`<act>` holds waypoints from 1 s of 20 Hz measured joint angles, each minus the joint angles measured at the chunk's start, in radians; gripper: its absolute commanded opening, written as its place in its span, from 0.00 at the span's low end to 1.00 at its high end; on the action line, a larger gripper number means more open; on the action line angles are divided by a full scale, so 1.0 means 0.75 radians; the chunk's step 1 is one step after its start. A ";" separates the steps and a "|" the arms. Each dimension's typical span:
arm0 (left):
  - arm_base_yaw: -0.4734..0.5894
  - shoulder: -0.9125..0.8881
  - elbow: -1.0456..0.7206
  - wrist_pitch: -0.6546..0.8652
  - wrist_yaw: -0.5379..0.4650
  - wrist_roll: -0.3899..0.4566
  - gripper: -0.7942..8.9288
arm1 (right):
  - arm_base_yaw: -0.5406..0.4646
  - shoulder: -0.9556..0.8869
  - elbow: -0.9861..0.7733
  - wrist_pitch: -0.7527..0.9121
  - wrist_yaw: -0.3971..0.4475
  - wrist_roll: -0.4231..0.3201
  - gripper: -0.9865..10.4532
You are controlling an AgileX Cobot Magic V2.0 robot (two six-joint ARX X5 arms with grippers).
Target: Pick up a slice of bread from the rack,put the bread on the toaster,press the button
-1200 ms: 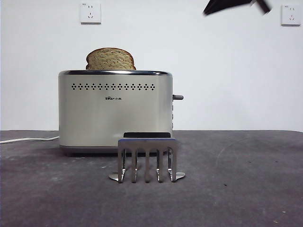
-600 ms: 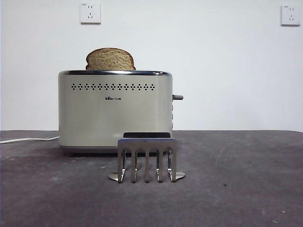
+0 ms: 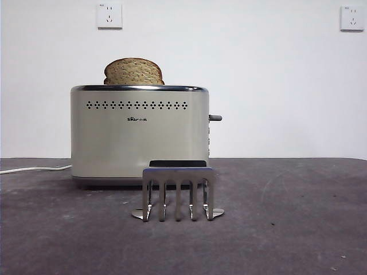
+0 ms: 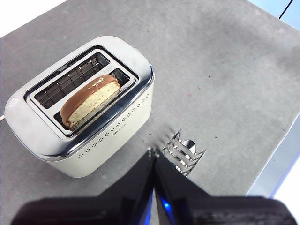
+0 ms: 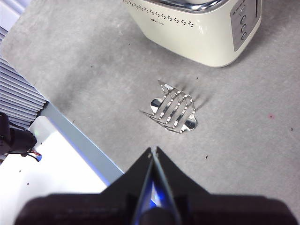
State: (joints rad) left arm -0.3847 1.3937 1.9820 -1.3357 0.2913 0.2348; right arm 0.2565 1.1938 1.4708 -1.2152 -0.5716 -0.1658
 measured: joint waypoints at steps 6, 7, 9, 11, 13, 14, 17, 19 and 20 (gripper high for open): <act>0.002 0.000 0.000 0.001 -0.003 0.000 0.08 | -0.001 0.000 0.000 0.000 0.000 0.000 0.09; 0.012 -0.006 0.000 0.001 -0.015 0.007 0.08 | -0.001 0.000 0.000 0.001 0.000 0.000 0.09; 0.040 -0.040 -0.003 0.020 -0.040 0.044 0.08 | -0.001 0.000 0.000 0.000 0.000 0.000 0.09; 0.110 -0.123 -0.006 0.242 -0.034 0.048 0.08 | -0.001 0.000 0.000 0.000 0.000 0.000 0.09; 0.202 -0.221 -0.009 0.427 -0.033 0.045 0.08 | -0.001 0.000 0.000 0.000 0.001 0.000 0.09; 0.259 -0.282 -0.020 0.512 -0.034 0.037 0.08 | -0.001 0.000 0.000 0.000 0.000 0.000 0.09; 0.406 -0.454 -0.156 0.680 -0.034 0.020 0.08 | -0.001 0.000 0.000 0.000 0.000 0.000 0.09; 0.496 -0.599 -0.351 0.850 -0.036 0.019 0.08 | -0.001 0.000 0.000 0.000 0.000 0.000 0.09; 0.538 -0.689 -0.489 0.953 -0.041 0.019 0.08 | -0.001 0.000 0.000 0.000 0.000 0.000 0.09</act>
State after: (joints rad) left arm 0.0189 0.8772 1.6154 -0.6212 0.2604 0.2493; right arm 0.2562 1.1938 1.4708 -1.2152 -0.5716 -0.1658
